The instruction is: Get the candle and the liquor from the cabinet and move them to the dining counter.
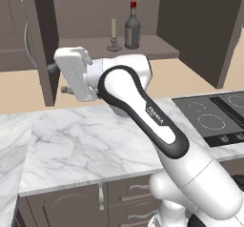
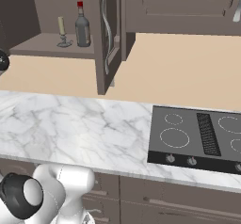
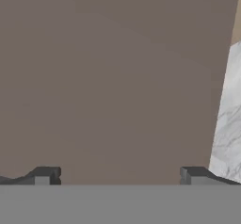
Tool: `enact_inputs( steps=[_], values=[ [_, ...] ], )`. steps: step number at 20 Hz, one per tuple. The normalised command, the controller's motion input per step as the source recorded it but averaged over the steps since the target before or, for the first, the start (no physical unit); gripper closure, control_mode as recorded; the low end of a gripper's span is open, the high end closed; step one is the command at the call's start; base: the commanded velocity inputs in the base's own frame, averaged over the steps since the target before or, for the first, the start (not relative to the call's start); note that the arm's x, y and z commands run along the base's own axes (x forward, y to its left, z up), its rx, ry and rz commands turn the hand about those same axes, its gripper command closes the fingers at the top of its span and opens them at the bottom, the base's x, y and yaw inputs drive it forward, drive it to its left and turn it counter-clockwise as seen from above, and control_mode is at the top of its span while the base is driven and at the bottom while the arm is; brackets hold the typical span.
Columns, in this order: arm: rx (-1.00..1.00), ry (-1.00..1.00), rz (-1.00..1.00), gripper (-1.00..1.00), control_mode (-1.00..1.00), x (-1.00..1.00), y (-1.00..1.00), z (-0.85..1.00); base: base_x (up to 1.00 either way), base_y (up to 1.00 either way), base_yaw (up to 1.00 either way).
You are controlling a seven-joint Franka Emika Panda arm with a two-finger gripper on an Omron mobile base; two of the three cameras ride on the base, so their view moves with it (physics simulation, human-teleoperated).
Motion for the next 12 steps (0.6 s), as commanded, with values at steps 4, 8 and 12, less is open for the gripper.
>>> enact_inputs(
  steps=[4,8,12],
  values=[
    [-0.04,0.01,0.02,-1.00,-1.00,0.00,0.20,-0.17,0.00,0.00,0.00],
    [-0.09,-0.08,-0.01,-1.00,-1.00,-0.12,-0.01,-0.02,0.00,0.00,0.00],
    [-0.17,-0.17,-0.08,-1.00,-1.00,-0.35,-0.26,0.00,0.00,0.00,0.00]
  ],
)
